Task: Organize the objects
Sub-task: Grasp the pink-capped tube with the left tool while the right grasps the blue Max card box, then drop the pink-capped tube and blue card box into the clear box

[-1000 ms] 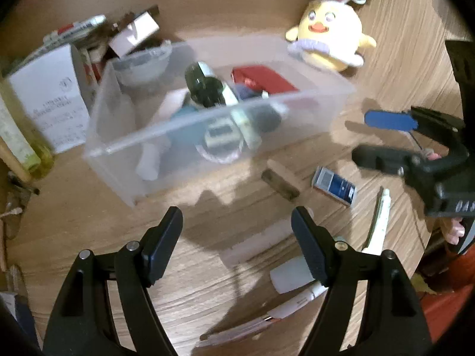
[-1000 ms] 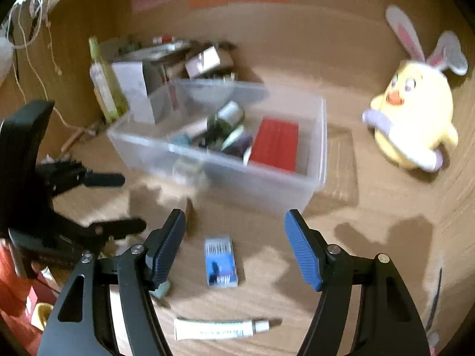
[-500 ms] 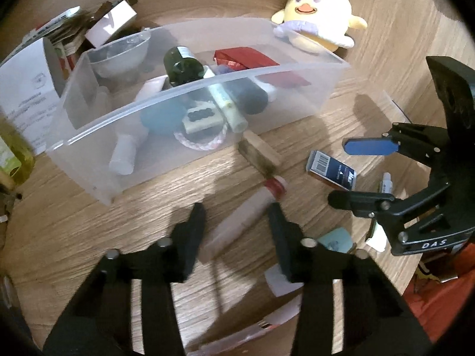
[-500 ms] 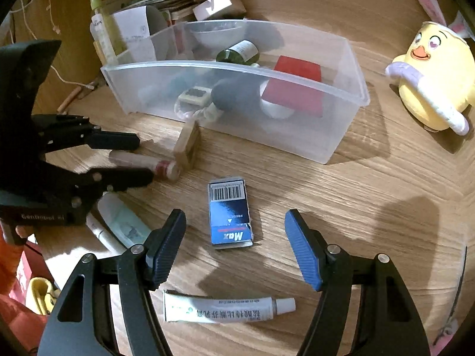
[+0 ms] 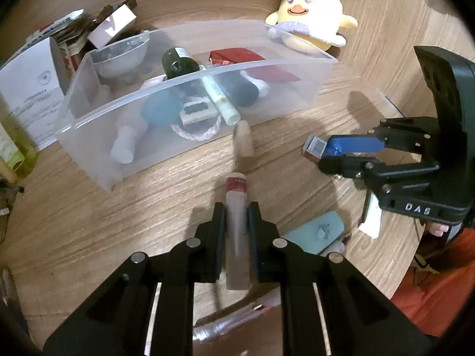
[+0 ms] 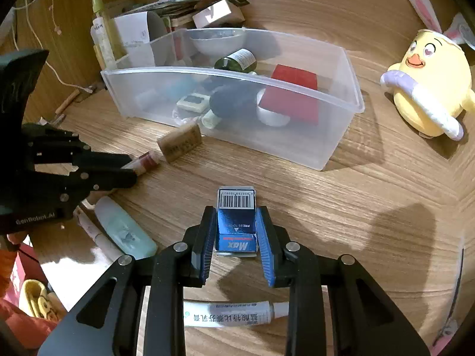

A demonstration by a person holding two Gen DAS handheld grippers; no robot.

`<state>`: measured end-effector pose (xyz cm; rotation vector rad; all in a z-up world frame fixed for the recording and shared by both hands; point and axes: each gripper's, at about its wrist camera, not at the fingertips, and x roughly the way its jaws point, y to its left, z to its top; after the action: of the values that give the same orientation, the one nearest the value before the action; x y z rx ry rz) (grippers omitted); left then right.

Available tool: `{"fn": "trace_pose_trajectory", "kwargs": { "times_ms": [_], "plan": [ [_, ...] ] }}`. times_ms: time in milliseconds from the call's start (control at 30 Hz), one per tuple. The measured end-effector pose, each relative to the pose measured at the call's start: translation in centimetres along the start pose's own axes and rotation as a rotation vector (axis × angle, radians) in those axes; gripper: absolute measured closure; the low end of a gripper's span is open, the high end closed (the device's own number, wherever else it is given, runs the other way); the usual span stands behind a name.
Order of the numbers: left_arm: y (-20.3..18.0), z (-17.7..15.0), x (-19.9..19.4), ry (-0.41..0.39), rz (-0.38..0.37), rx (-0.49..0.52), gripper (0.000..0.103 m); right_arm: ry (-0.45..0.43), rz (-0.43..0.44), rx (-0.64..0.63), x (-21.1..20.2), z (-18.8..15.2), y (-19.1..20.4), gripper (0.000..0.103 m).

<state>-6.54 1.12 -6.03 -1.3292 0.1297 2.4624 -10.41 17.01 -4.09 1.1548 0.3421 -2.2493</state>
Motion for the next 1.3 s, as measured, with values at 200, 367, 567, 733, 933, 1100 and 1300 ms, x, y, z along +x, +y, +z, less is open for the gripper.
{"fn": "trace_pose_trajectory", "kwargs": {
  "times_ms": [200, 367, 567, 733, 933, 1100, 1300],
  "plan": [
    [1.0, -0.5, -1.0, -0.025, 0.035, -0.056, 0.089, -0.044, 0.006, 0.024, -1.4, 0.3, -0.1, 0.078],
    [1.7, -0.1, -2.8, -0.09, 0.042, -0.096, 0.089, -0.1, 0.01, 0.044, -3.0, 1.1, -0.2, 0.078],
    [2.0, 1.3, -5.1, -0.19, 0.037, -0.128, 0.089, -0.193, 0.013, 0.061, -5.4, 2.5, -0.5, 0.078],
    [2.5, 3.2, -6.9, -0.272, 0.009, -0.154, 0.089, -0.276, 0.014, 0.079, -7.0, 4.4, -0.9, 0.078],
    [3.3, 5.7, -8.0, -0.329, 0.012, -0.177, 0.089, -0.349, 0.022, 0.077, -7.9, 7.3, -0.6, 0.078],
    [4.1, 7.9, -7.7, -0.338, 0.034, -0.193, 0.089, -0.361, 0.003, 0.067, -7.0, 9.8, -0.3, 0.078],
    [5.3, 9.9, -5.9, -0.311, 0.049, -0.224, 0.089, -0.296, -0.001, 0.093, -3.5, 11.6, -1.4, 0.078]
  ]
}}
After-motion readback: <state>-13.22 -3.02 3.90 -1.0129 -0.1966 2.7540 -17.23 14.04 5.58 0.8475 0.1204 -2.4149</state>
